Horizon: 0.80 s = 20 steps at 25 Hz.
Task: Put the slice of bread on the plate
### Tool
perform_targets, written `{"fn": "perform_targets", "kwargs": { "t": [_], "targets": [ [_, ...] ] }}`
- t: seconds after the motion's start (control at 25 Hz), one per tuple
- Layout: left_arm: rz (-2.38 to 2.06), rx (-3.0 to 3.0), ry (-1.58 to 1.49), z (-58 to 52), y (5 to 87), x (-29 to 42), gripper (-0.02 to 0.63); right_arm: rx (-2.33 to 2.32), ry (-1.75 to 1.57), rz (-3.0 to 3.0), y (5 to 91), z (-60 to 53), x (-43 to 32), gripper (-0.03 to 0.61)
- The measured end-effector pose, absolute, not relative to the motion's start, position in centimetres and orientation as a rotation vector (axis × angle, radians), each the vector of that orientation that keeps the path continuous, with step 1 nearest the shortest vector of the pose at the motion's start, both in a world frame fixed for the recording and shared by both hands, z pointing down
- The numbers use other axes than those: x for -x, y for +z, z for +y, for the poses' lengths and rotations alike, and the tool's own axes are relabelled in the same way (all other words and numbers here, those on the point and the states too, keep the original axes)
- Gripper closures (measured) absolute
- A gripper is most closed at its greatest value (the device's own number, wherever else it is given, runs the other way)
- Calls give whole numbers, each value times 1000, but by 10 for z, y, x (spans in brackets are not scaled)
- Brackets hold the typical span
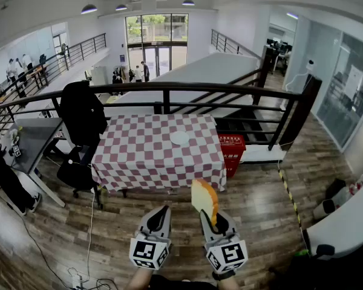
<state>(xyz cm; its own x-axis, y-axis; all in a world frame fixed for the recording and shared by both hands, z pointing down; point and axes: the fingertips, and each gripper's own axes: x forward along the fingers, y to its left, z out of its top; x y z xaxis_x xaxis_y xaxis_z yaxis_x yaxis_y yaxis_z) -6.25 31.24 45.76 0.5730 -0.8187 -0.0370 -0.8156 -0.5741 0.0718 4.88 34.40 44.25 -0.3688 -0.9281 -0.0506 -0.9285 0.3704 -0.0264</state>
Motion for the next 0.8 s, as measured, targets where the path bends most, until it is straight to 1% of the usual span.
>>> {"fn": "perform_targets", "kwargs": {
  "t": [0.24, 0.44, 0.64, 0.8],
  "targets": [
    [-1392, -2726, -36, 298, 481, 38, 595, 1698, -84, 2573, 462, 325, -62, 482],
    [-1381, -2685, -31, 252, 501, 35, 595, 1679, -128, 2619, 483, 282, -57, 483],
    [-1332, -2656, -42, 166, 528, 35, 596, 1719, -169, 2627, 505, 207, -52, 483],
    [-1305, -2672, -61, 70, 522, 44, 595, 1746, -254, 2579, 511, 118, -48, 483]
  ]
}}
